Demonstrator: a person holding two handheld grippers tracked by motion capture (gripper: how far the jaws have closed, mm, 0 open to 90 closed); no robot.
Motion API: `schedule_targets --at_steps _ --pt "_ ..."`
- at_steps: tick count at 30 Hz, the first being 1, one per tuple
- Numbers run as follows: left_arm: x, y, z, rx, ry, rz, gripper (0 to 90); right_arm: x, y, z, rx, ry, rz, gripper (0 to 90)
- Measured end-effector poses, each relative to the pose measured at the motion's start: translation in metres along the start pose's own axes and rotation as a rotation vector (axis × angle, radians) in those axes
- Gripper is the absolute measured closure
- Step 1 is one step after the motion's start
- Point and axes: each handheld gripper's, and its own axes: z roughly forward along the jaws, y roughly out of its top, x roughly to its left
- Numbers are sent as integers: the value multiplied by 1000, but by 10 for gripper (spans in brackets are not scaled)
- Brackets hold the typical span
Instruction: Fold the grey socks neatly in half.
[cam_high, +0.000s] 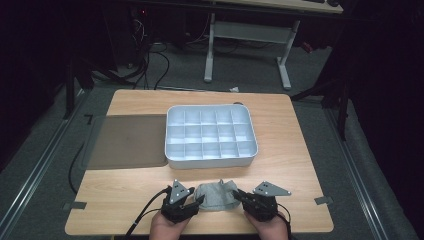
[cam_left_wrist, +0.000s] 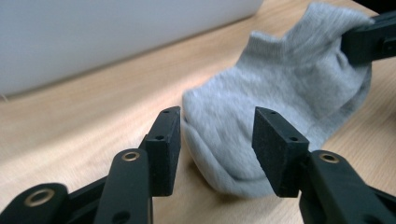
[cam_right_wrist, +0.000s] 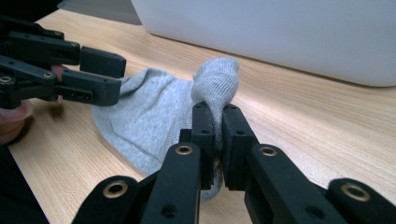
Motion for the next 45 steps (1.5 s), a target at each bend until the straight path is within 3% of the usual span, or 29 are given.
schedule_targets --at_steps 3,8,13,19,36,45 --pt "3 -1 -1 -10 -14 -36 528 2 1 0 9 -4 -10 857" --pt "8 -1 -1 -12 -52 -75 658 8 7 1 31 -27 -35 846" --pt "8 -2 -1 -16 -63 -73 686 15 12 4 52 -48 -56 832" --pt "9 -2 -1 -9 -91 -69 689 30 20 16 85 -64 -116 829" --pt "8 -2 -1 -1 -99 -59 735 52 25 60 143 -9 -169 808" --pt "7 -2 -1 -1 -94 -58 716 55 31 52 103 2 -166 708"
